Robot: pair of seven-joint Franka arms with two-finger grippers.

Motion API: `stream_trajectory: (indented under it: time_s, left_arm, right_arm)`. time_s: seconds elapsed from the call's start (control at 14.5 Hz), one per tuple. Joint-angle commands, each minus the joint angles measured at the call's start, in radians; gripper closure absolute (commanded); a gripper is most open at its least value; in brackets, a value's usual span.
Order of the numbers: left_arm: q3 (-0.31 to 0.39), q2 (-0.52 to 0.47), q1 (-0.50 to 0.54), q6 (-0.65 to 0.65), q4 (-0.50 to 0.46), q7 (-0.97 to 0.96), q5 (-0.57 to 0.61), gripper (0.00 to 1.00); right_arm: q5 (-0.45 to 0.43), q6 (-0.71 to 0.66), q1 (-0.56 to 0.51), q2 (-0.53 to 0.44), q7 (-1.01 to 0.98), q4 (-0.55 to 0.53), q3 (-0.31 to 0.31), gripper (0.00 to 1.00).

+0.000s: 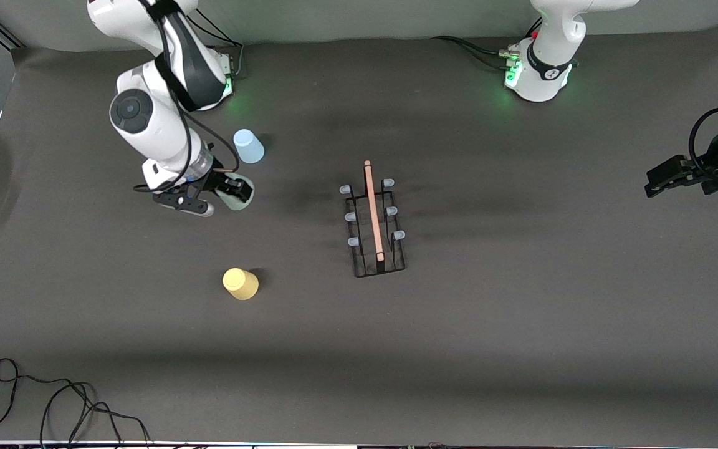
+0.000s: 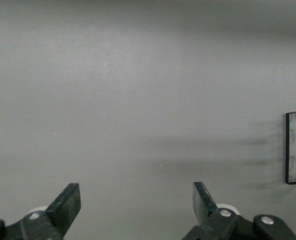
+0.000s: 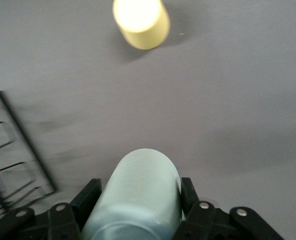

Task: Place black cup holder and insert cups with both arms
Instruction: 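Grasp the pale green cup with the right gripper, then carry the green cup onto a holder peg and release it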

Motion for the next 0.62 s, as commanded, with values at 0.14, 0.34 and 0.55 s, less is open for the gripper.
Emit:
stream_trajectory:
  time_s: [0.14, 0.34, 0.55]
  left_arm:
    - [-0.003, -0.005, 0.003, -0.027, 0.008, 0.008, 0.031, 0.00]
    - [-0.002, -0.013, 0.015, -0.021, 0.017, 0.026, 0.030, 0.00]
    - [-0.006, -0.004, 0.006, -0.012, 0.017, 0.023, 0.031, 0.00]
  right_arm:
    - [0.016, -0.038, 0.174, 0.129, 0.296, 0.208, -0.001, 0.94]
    - [0.016, -0.040, 0.253, 0.221, 0.423, 0.323, -0.001, 0.94]
    - [0.009, -0.034, 0.306, 0.268, 0.486, 0.356, -0.003, 0.94]
